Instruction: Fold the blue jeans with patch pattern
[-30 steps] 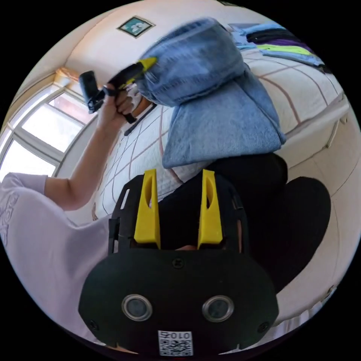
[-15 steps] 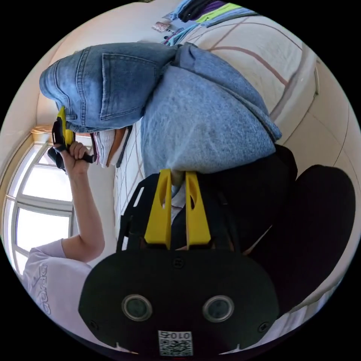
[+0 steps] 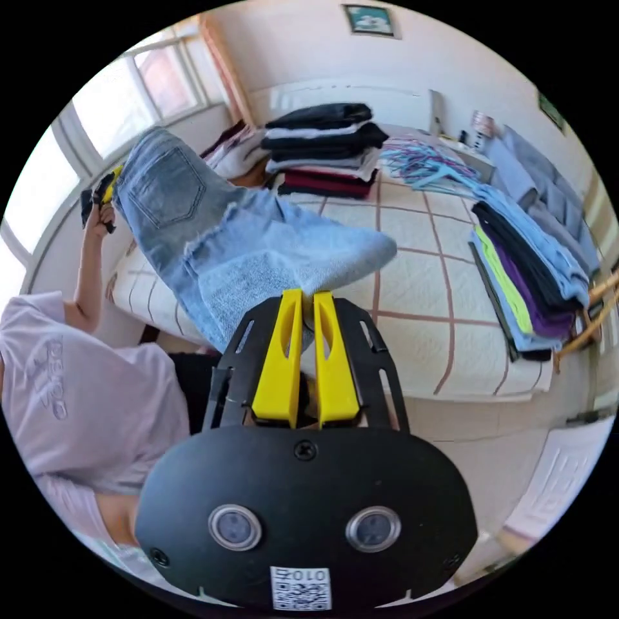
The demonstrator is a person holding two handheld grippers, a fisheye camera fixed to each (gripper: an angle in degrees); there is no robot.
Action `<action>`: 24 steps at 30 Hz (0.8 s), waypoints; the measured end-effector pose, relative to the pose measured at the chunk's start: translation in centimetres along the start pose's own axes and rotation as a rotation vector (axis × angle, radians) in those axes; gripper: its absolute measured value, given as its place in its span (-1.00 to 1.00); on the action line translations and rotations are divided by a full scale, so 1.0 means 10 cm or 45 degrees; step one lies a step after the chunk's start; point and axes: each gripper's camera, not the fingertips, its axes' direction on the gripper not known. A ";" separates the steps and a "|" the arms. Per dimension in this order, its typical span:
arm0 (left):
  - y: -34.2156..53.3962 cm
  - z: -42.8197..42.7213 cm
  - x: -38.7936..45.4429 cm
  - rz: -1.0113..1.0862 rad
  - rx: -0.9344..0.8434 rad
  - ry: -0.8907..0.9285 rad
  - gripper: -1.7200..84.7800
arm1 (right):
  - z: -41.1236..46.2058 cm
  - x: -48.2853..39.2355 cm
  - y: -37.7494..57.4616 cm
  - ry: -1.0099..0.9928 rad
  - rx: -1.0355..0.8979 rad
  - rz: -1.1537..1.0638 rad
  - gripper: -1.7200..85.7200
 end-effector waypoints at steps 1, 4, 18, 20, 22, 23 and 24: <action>0.39 -0.28 -0.18 -0.076 -0.027 -0.122 -0.82 | 0.20 0.03 -0.10 0.004 -0.045 -0.065 -0.85; 1.61 -0.86 -0.81 -0.425 -0.066 -0.283 -0.82 | 0.84 0.10 -0.24 -0.080 -0.090 -0.046 -0.85; 1.90 -1.54 -0.73 -0.332 0.077 -0.144 -0.83 | -0.05 -0.55 -0.97 0.077 -0.056 -0.178 -0.86; 1.92 -1.79 -0.57 -0.251 0.123 -0.202 -0.84 | -0.14 -0.74 -1.00 0.102 0.028 -0.235 -0.86; 2.11 -2.16 -0.51 -0.181 0.163 -0.373 -0.85 | -0.03 -0.81 -0.99 0.053 0.083 -0.224 -0.85; 2.18 -2.23 -0.56 -0.194 0.160 -0.419 -0.86 | 0.14 -0.84 -0.98 -0.006 0.061 -0.194 -0.85; 2.34 -2.35 -0.78 -0.323 0.121 -0.455 -0.87 | 0.24 -0.85 -0.99 -0.034 0.017 -0.169 -0.85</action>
